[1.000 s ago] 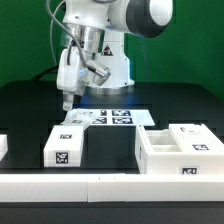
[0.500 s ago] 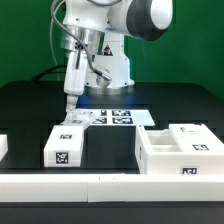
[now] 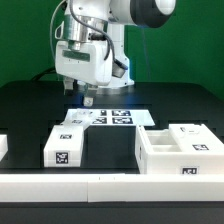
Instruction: Assemble cabinet
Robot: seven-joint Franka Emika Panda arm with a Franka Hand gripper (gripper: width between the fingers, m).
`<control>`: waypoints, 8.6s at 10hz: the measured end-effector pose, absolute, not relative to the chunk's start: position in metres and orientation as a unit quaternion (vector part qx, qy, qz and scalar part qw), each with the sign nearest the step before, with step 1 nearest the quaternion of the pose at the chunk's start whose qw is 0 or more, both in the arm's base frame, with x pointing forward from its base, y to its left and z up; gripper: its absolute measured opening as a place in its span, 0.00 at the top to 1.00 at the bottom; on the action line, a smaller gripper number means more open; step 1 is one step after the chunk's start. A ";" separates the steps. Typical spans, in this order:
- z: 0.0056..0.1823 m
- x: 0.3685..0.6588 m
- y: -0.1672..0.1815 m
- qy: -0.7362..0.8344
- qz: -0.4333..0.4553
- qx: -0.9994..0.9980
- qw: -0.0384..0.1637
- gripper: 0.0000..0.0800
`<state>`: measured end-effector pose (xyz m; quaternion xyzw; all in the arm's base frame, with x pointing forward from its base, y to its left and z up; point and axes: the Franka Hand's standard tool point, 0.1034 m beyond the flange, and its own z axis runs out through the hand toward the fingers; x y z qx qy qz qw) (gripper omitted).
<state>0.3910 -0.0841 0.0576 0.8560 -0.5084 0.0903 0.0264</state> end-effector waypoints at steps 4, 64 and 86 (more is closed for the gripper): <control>0.074 0.397 -0.066 -0.402 0.062 0.913 -0.034 0.01; 0.018 0.358 -0.082 0.510 -0.065 0.858 0.008 0.01; 0.078 0.415 0.058 0.684 -0.008 0.728 0.046 0.92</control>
Offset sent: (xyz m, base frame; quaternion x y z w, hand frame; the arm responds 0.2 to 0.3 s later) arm -0.0023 0.0216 -0.0106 0.1138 -0.1275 -0.1536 0.9732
